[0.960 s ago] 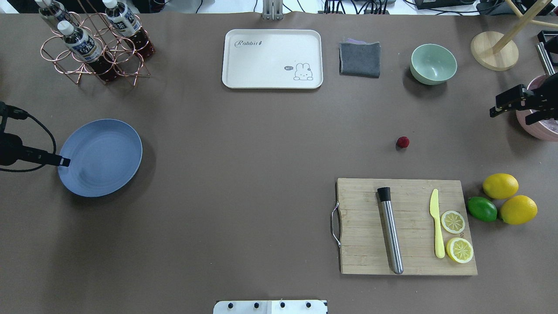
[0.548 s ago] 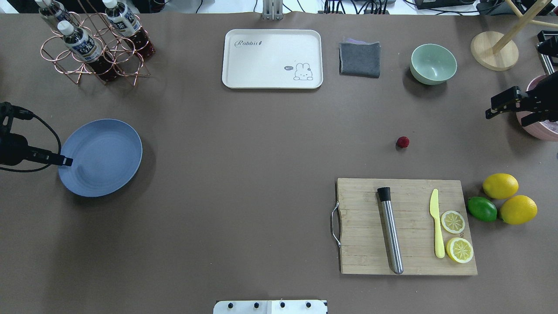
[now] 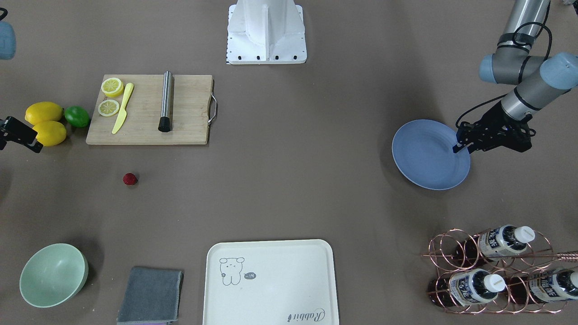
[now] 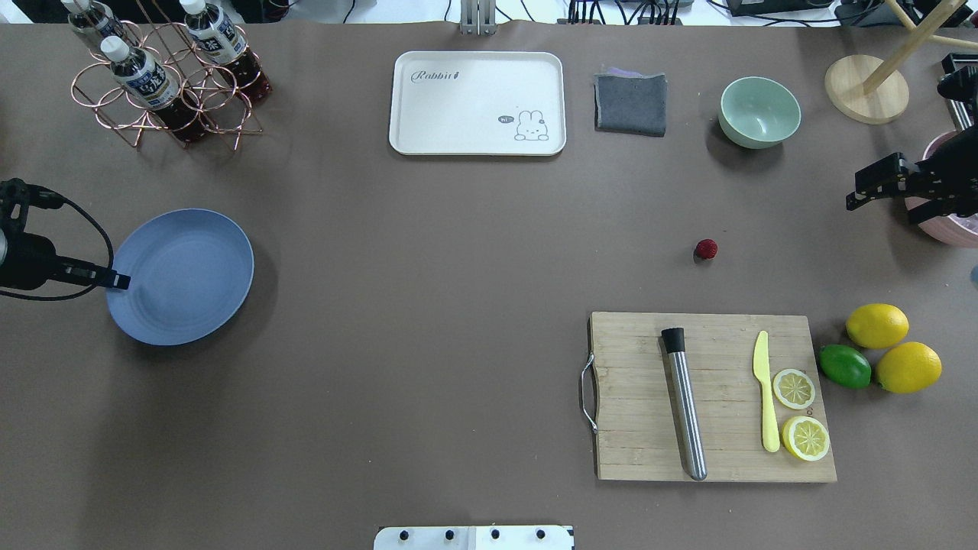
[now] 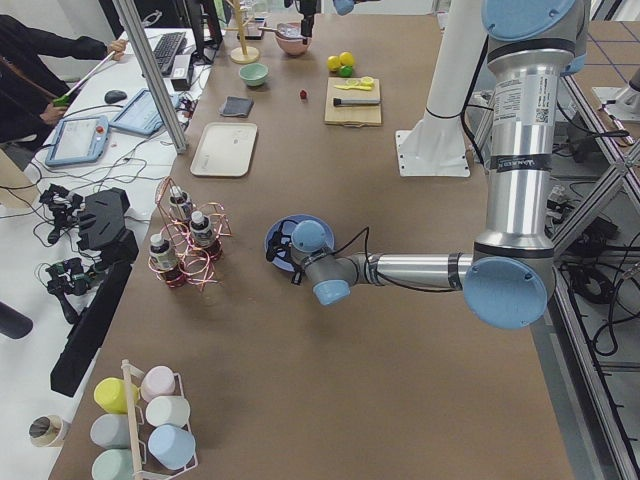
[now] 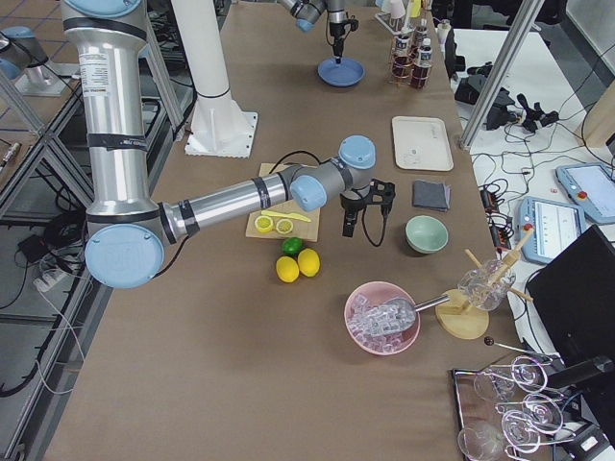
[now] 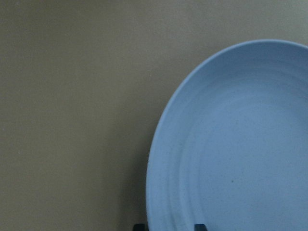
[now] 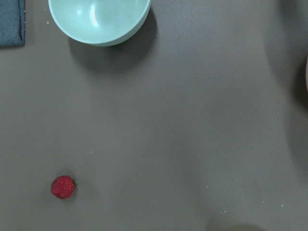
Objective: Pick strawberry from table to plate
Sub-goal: 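Lower the right gripper onto the red strawberry while the left arm reaches the plate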
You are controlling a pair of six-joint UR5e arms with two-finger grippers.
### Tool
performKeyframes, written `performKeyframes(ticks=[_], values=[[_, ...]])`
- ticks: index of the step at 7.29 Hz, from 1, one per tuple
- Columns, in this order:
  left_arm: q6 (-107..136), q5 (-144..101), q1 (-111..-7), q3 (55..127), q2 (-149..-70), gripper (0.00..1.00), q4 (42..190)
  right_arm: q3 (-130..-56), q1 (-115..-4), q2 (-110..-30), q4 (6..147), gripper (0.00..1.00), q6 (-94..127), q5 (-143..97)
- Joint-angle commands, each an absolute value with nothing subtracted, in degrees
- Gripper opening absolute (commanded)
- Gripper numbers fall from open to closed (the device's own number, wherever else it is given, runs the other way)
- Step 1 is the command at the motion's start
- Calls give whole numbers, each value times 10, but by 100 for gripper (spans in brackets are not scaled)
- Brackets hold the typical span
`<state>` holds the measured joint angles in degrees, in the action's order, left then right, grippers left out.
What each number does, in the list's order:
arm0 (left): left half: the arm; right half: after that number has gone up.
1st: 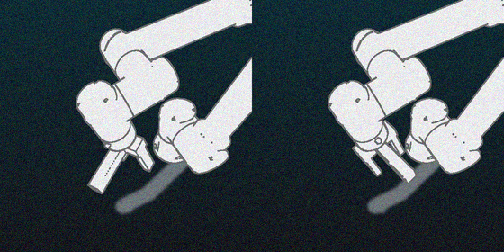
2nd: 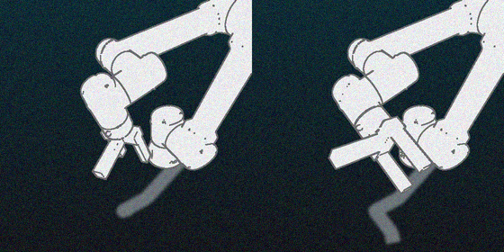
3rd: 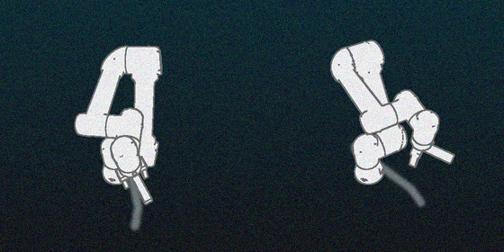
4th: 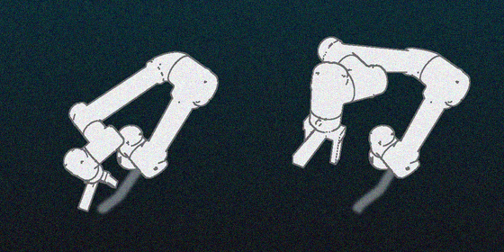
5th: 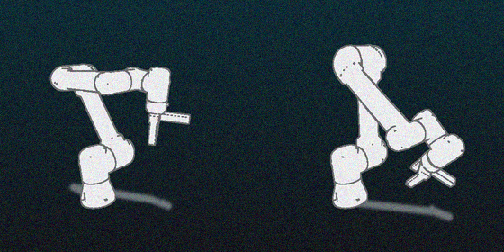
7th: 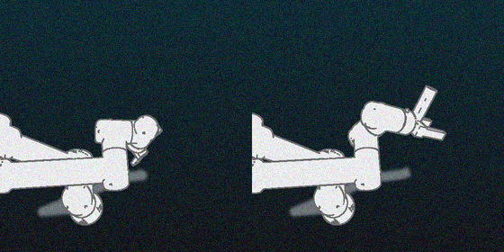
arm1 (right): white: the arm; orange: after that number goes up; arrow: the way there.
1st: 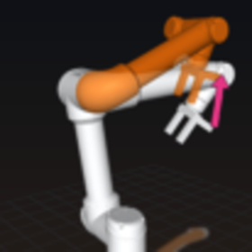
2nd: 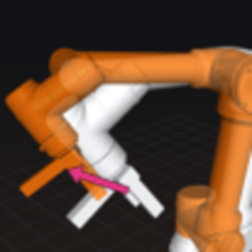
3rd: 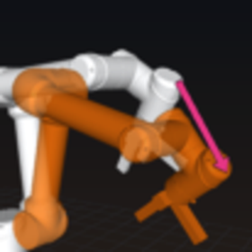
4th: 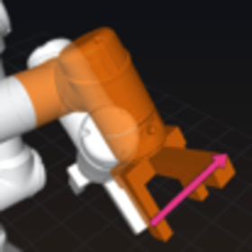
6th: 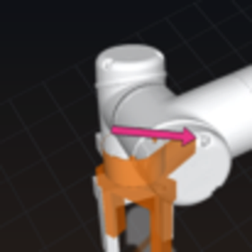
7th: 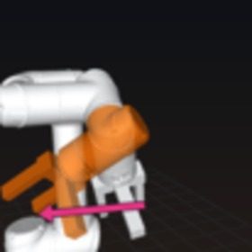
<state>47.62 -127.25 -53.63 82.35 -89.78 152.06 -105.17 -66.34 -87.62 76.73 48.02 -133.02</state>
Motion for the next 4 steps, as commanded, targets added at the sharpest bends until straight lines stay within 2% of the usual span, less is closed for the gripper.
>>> performKeyframes(ticks=[1,3,4], values=[[528,-1291,-536,843,-903,0,1512,-1049,-645,-875,767,100,483,-1316],[561,-1325,-539,866,-920,0,1498,-1022,-636,-847,767,100,483,-1310],[592,-1325,-539,903,-938,0,1453,-1006,-628,-830,767,100,483,-1310]])
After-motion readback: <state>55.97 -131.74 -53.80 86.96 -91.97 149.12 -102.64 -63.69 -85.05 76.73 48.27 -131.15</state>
